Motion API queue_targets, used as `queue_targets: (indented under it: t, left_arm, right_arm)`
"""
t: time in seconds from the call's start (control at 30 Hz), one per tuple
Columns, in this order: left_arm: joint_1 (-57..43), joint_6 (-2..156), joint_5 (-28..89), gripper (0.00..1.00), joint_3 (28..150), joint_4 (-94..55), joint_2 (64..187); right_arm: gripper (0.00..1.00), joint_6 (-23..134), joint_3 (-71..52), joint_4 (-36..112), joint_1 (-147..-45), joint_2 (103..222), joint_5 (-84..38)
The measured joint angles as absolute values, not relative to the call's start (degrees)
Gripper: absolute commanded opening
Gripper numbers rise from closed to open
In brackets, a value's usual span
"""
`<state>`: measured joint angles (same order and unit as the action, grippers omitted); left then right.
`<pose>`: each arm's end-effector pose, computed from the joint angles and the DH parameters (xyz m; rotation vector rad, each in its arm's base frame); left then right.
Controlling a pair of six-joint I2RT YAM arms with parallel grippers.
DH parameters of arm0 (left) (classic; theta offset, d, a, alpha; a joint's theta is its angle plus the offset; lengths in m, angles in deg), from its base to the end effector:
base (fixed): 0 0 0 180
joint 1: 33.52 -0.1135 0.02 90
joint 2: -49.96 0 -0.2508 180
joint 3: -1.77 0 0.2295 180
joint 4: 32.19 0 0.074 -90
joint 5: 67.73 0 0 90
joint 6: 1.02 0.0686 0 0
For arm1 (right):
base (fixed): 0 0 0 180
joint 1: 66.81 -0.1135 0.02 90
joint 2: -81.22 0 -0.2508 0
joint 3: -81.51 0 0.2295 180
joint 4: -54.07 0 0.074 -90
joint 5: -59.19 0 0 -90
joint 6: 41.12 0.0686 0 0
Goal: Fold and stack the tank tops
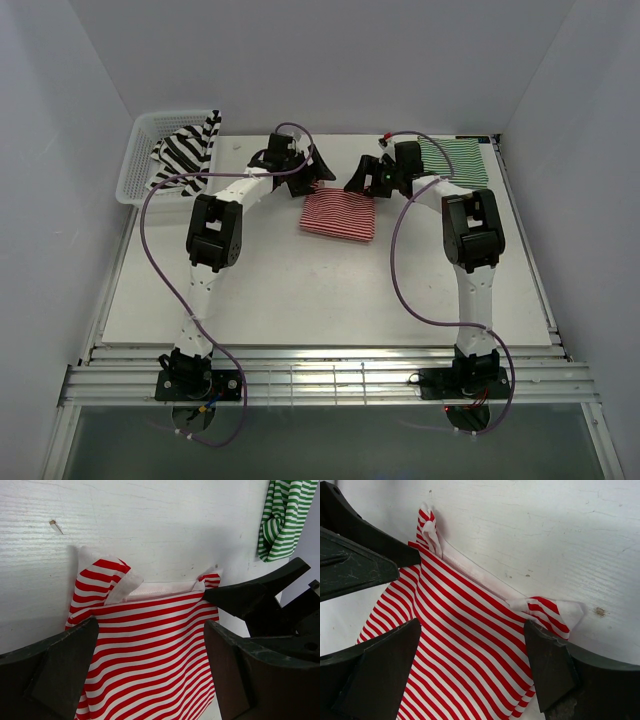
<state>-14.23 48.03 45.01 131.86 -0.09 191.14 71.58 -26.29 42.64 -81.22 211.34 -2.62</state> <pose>0.5016 -0.2036 0.1326 -0.2514 2.4511 -0.9601 0.4817 0.1572 0.1434 -0.1355 2.2153 0.8978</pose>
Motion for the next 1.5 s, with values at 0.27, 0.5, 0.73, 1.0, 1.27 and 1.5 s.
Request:
queue_targets:
  t: [0.27, 0.5, 0.73, 1.0, 1.27, 1.5]
  left_arm:
    - [-13.99, 50.28, 43.28, 0.98, 133.13, 2.76, 190.47]
    - [-13.27, 52.71, 41.60, 0.98, 124.16, 4.26, 179.06]
    - [-10.03, 52.08, 44.46, 0.98, 107.47, -0.30, 165.61]
    - [-9.14, 50.92, 45.36, 0.98, 100.76, -1.35, 170.07]
    - [-9.88, 50.39, 45.47, 0.98, 100.78, -1.62, 170.49]
    - [-10.01, 51.62, 44.84, 0.98, 99.82, 0.53, 167.91]
  right_arm:
    - [0.90, 66.94, -30.20, 34.77, -81.16, 210.42, -3.89]
    - [0.90, 66.18, -18.64, 34.45, -81.49, 195.30, -3.24]
    - [0.90, 67.23, -5.35, 39.80, -84.66, 186.42, -0.22]
    - [0.90, 68.45, -3.36, 40.70, -86.03, 194.29, 0.89]
    - [0.90, 69.43, -2.14, 43.39, -85.20, 194.82, 0.96]
    - [0.90, 66.94, -2.62, 37.57, -85.14, 191.49, -1.79]
